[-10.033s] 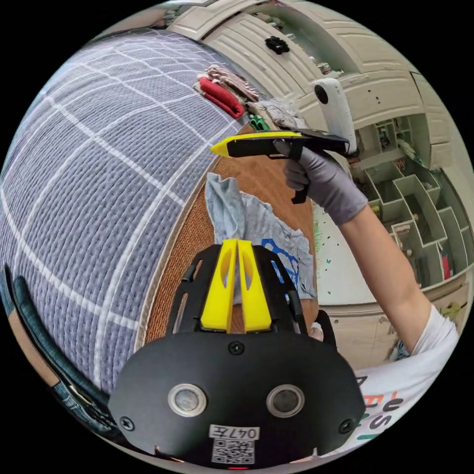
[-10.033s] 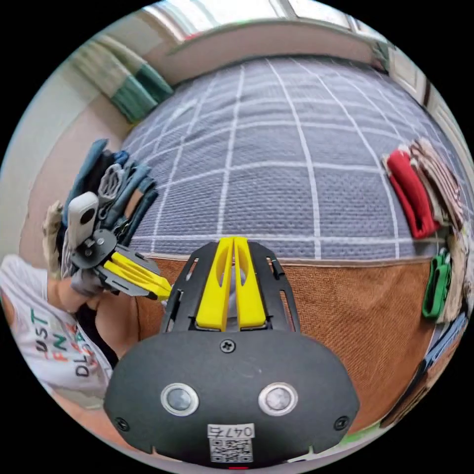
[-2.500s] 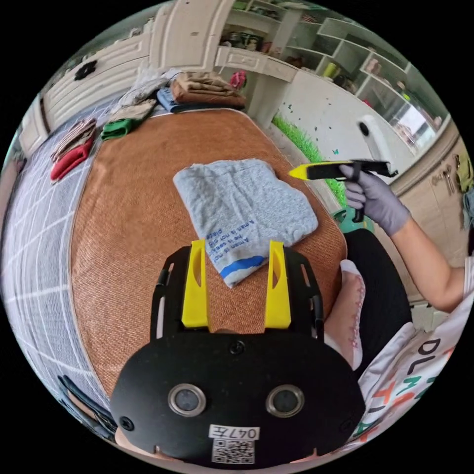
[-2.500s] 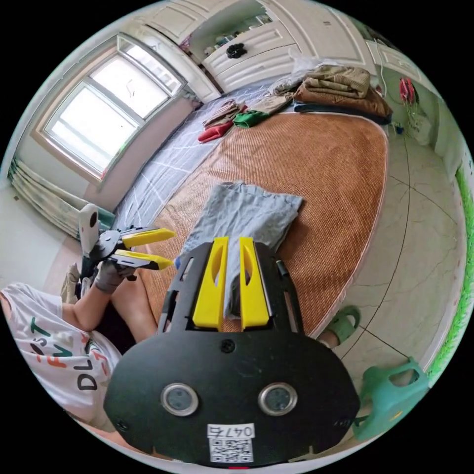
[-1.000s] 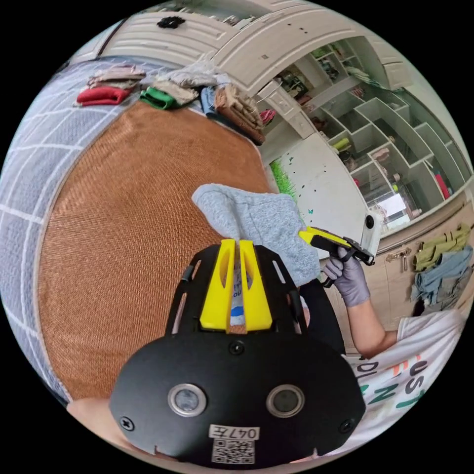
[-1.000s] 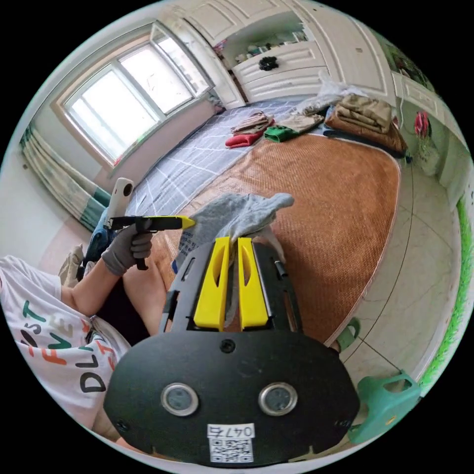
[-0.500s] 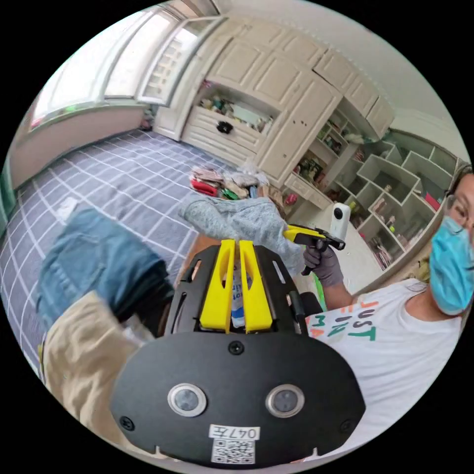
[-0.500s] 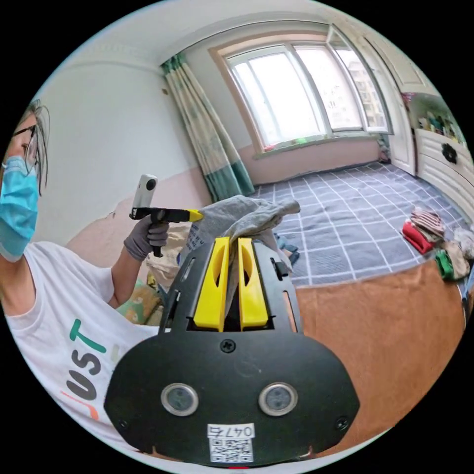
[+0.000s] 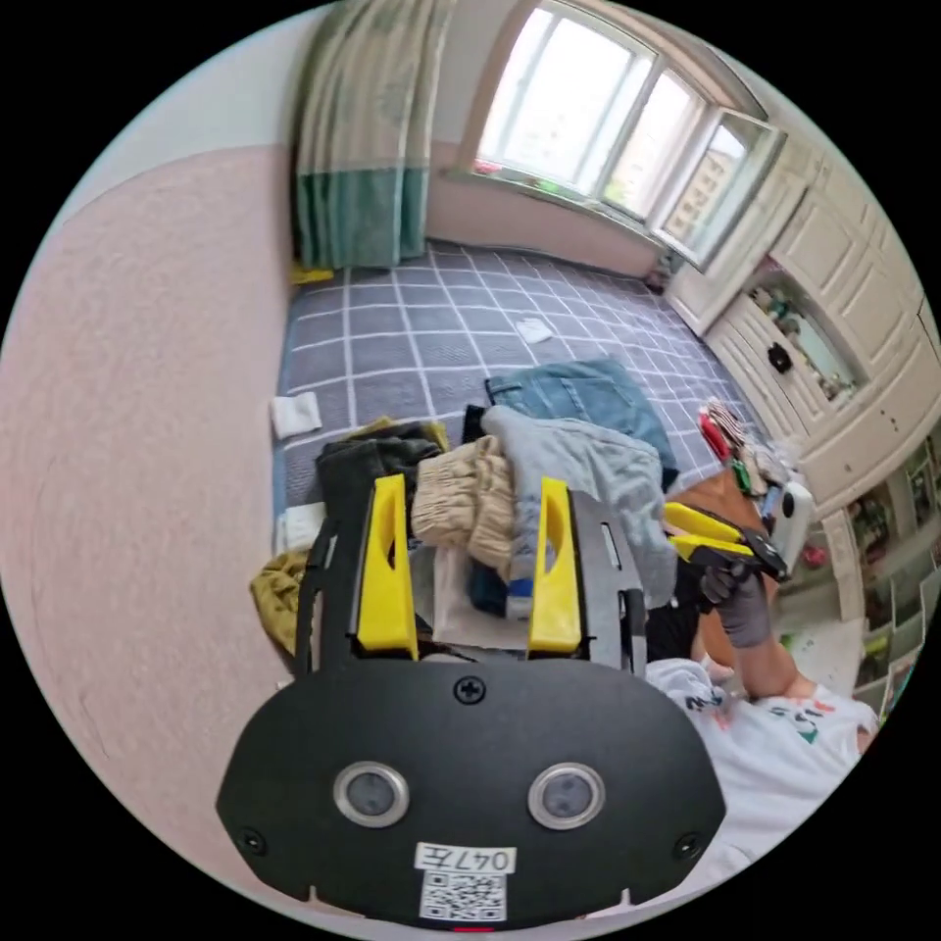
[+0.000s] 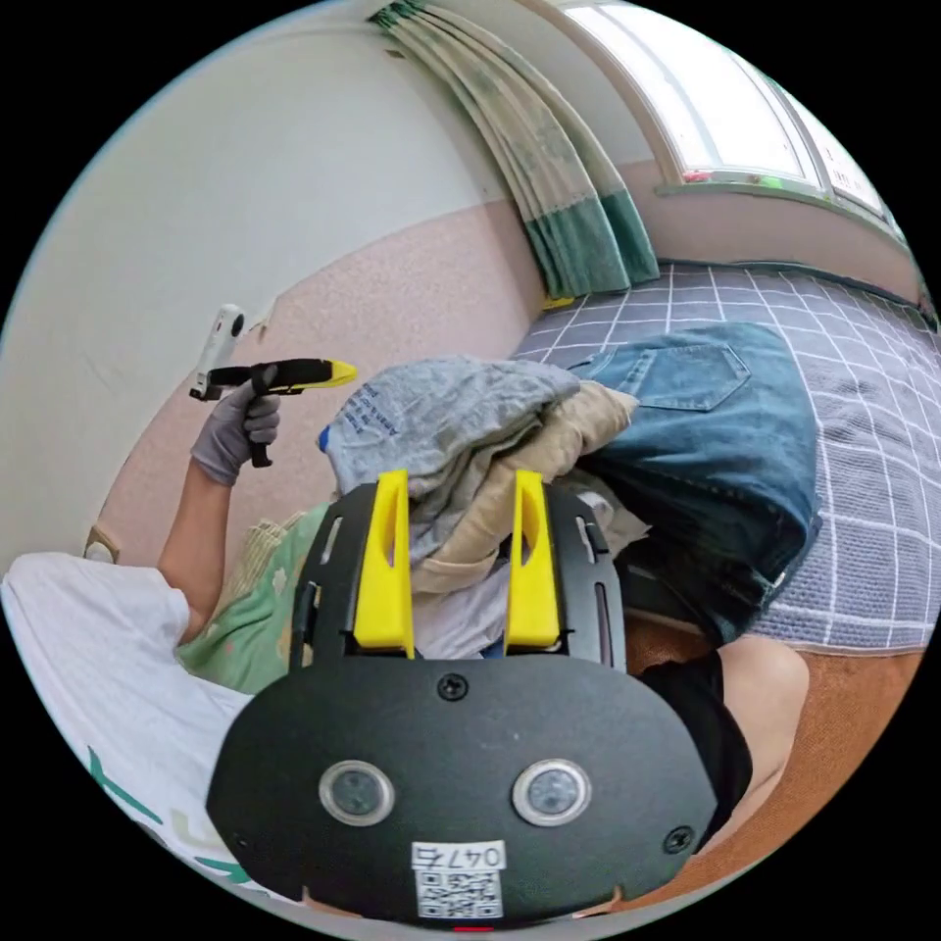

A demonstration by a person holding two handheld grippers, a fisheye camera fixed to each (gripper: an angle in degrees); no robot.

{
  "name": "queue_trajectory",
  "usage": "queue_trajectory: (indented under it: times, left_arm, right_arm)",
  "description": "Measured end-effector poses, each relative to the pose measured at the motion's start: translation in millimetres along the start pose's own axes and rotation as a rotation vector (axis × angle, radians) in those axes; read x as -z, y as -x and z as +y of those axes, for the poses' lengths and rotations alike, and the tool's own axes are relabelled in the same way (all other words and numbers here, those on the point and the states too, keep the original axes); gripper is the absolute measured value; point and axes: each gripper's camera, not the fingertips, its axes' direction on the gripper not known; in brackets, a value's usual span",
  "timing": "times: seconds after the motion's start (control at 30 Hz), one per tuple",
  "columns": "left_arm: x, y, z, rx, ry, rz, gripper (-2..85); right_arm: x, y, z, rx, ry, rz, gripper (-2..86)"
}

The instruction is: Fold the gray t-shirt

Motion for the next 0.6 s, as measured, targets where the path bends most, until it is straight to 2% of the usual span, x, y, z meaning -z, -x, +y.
queue_trajectory:
  times: [0.1,0.23,0.37,0.43,0.5,0.57,0.6]
  left_arm:
    - [58,-32,30,-0.014,-0.205,-0.071,12.4]
    - [127,-188,53,-0.380,-0.537,-0.036,0.4]
    - [110,-372,78,-0.601,-0.773,0.060,-0.8]
    - [77,-455,80,-0.678,-0.785,0.152,-0.9]
    - [38,-542,77,-0.765,-0.702,0.295,-1.0]
    - [-15,-660,82,-0.897,-0.531,0.538,-1.0]
    - [-27,-688,86,-0.928,-0.487,0.596,-1.0]
  right_arm:
    - [29,-13,22,-0.015,-0.087,0.047,9.8]
    - [110,-16,66,0.049,-0.300,0.254,3.3]
    - [175,-18,146,-0.019,-0.353,0.544,-0.5]
    - [194,-18,194,-0.093,-0.342,0.653,-1.0]
    - [209,-15,245,-0.175,-0.324,0.753,-1.2]
    - [226,-10,306,-0.327,-0.280,0.885,-1.2]
    - [230,-9,319,-0.369,-0.272,0.908,-1.2]
